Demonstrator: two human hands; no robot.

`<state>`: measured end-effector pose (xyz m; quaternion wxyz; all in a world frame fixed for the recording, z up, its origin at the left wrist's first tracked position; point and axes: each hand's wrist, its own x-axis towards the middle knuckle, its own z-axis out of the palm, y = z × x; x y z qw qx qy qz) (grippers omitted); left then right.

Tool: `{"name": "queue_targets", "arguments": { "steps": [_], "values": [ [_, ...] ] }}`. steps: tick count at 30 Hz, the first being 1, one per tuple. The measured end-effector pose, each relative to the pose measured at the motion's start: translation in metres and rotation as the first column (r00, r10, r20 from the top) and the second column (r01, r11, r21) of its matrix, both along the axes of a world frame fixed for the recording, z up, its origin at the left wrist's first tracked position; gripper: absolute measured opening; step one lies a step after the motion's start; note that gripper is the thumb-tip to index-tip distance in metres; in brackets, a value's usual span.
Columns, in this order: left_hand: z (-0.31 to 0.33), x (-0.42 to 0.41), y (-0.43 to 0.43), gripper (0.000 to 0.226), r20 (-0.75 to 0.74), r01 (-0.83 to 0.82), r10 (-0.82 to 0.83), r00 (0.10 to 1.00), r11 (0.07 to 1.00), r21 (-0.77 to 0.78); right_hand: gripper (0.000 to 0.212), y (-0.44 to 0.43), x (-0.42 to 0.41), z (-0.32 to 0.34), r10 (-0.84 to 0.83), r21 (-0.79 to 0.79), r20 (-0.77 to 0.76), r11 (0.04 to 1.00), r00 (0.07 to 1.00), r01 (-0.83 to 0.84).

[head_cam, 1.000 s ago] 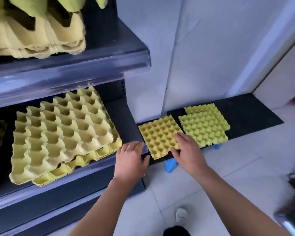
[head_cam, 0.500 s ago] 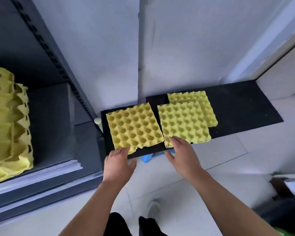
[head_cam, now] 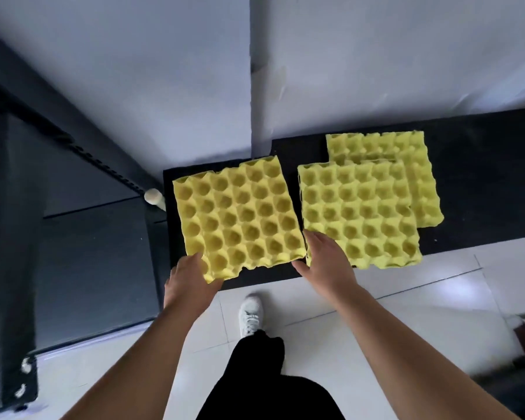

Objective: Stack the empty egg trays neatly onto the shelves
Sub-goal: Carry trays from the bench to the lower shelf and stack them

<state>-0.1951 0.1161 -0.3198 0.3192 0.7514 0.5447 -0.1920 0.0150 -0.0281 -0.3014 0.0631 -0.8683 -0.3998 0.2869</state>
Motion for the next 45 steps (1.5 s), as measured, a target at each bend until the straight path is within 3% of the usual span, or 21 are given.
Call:
{"name": "queue_targets", "arguments": {
  "steps": [10,13,18,24,32,45],
  "values": [
    [-0.097,0.006,0.024,0.126,-0.026,-0.263,0.262,0.965,0.953,-0.147,0.098,0.042,0.021,-0.099,-0.012,-0.208,-0.114,0.978,0.993,-0.012],
    [-0.110,0.006,0.025,0.130,-0.006,-0.310,0.316,0.949,0.929,-0.203,0.103,0.041,0.022,-0.116,0.028,-0.202,-0.051,0.979,0.998,-0.038],
    [-0.108,0.003,0.018,0.135,0.073,-0.345,0.358,0.931,0.928,-0.139,0.105,0.038,0.018,-0.121,-0.009,-0.151,-0.037,0.989,0.999,0.003],
    [-0.070,-0.001,0.013,0.143,0.179,-0.420,0.432,0.884,0.902,-0.102,0.102,0.036,0.020,-0.089,-0.201,-0.025,-0.330,0.979,0.922,0.204],
    [-0.003,-0.014,0.006,0.137,0.284,-0.425,0.440,0.852,0.898,-0.118,0.104,0.020,0.022,-0.025,-0.223,0.153,-0.471,0.932,0.854,0.328],
    [0.123,-0.035,-0.090,0.118,0.567,-0.430,0.342,0.749,0.902,0.024,0.095,-0.072,-0.003,0.120,-0.181,0.328,-0.347,0.896,0.920,0.300]
  ]
}}
